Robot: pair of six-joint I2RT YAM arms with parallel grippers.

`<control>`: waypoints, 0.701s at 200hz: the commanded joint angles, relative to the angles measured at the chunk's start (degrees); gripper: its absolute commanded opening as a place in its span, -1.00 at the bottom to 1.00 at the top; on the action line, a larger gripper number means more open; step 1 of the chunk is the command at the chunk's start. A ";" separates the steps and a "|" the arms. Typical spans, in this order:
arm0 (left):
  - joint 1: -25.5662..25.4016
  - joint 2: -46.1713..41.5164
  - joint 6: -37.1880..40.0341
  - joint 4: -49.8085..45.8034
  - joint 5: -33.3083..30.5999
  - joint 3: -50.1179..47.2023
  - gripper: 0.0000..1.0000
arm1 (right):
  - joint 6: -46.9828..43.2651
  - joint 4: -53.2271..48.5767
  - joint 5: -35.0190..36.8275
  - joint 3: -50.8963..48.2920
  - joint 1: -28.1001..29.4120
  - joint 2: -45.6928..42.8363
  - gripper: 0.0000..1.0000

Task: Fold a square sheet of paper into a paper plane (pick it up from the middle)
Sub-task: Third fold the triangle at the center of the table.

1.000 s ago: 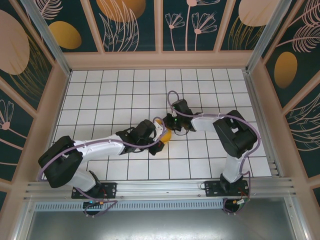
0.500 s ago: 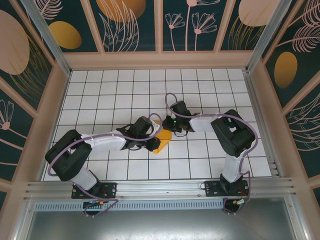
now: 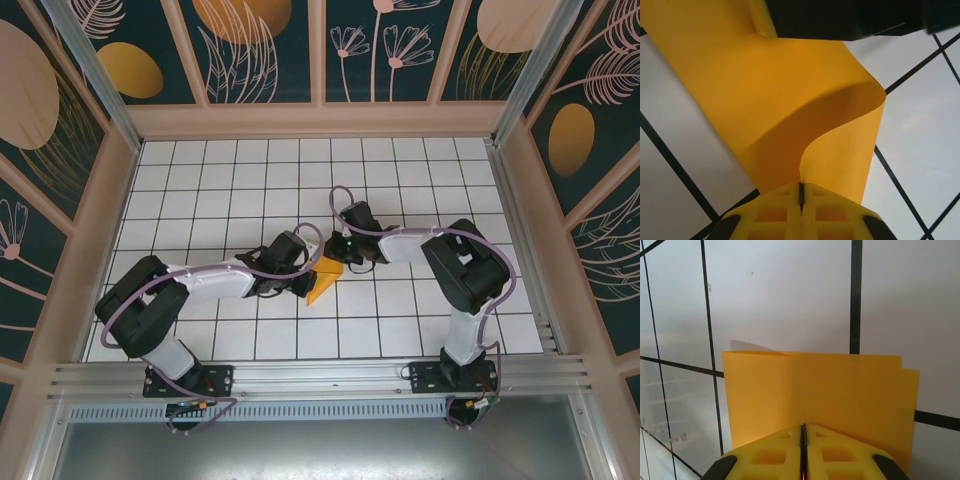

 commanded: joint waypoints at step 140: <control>0.28 1.30 -1.69 -1.51 -3.03 0.85 -1.00 | -0.66 -4.79 2.20 0.40 1.08 1.86 -0.79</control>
